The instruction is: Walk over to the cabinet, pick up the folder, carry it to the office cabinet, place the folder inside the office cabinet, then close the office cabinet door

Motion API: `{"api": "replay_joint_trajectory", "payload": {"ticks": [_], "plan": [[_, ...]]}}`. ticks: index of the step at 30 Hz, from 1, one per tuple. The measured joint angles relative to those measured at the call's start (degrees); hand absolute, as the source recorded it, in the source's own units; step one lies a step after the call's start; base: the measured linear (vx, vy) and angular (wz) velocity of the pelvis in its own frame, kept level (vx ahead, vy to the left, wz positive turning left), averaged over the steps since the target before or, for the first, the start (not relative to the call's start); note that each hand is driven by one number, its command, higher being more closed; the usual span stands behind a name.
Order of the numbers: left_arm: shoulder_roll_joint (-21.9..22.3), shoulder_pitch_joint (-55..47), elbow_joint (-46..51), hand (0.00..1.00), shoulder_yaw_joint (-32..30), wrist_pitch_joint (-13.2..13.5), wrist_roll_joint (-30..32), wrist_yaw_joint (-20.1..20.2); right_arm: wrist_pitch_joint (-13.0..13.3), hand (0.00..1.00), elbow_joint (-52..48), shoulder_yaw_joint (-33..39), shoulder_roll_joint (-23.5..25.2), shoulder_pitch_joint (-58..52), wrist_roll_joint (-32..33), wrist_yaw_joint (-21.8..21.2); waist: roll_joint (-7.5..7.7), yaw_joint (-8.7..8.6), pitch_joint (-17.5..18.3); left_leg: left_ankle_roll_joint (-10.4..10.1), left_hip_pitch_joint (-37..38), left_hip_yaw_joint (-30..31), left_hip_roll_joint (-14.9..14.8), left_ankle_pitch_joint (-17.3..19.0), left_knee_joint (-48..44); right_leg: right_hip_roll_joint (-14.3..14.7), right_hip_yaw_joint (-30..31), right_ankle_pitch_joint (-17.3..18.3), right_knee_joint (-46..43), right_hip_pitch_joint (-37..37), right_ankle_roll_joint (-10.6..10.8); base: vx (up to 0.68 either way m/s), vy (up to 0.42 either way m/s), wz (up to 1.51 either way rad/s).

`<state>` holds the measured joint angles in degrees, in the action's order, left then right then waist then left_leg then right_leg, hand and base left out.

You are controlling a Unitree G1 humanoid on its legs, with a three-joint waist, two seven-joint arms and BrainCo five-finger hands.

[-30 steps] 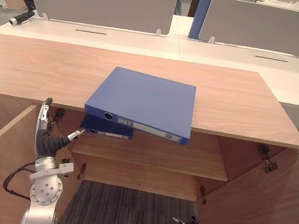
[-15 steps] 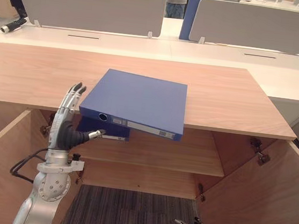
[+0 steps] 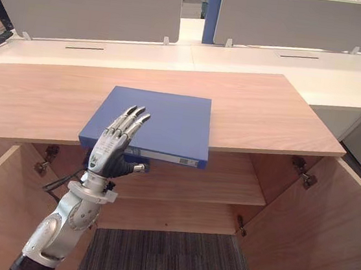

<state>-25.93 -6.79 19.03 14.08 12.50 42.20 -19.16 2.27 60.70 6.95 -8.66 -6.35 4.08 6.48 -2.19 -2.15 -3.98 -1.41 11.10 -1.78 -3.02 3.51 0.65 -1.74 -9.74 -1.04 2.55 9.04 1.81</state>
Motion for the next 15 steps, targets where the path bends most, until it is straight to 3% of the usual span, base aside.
{"api": "replay_joint_trajectory", "payload": {"ticks": [11, 15], "plan": [[-0.6, 1.6, -5.1, 0.00, 3.3, -0.3, 5.9, 1.1, -0.2, 0.00, 0.0, 0.1, -0.1, 0.4, 0.0, 0.0, -0.06, -1.40, -0.1, -0.1, 0.1, -1.4, 0.1, 0.2, 0.4, 0.1, 1.2, -1.2, 2.0, 0.6, 0.0, -0.02, 0.010, -0.06], [-0.5, 1.9, -7.2, 0.00, 4.1, -1.6, 9.0, 0.6, -0.3, 0.00, 0.1, 0.1, -0.1, 0.4, 0.0, 0.0, -0.08, -1.40, -0.1, -0.1, 0.1, -1.4, 0.0, 0.2, 0.4, 0.1, 1.2, -1.2, 2.0, 0.5, 0.0, -0.02, 0.002, 0.00]]}}
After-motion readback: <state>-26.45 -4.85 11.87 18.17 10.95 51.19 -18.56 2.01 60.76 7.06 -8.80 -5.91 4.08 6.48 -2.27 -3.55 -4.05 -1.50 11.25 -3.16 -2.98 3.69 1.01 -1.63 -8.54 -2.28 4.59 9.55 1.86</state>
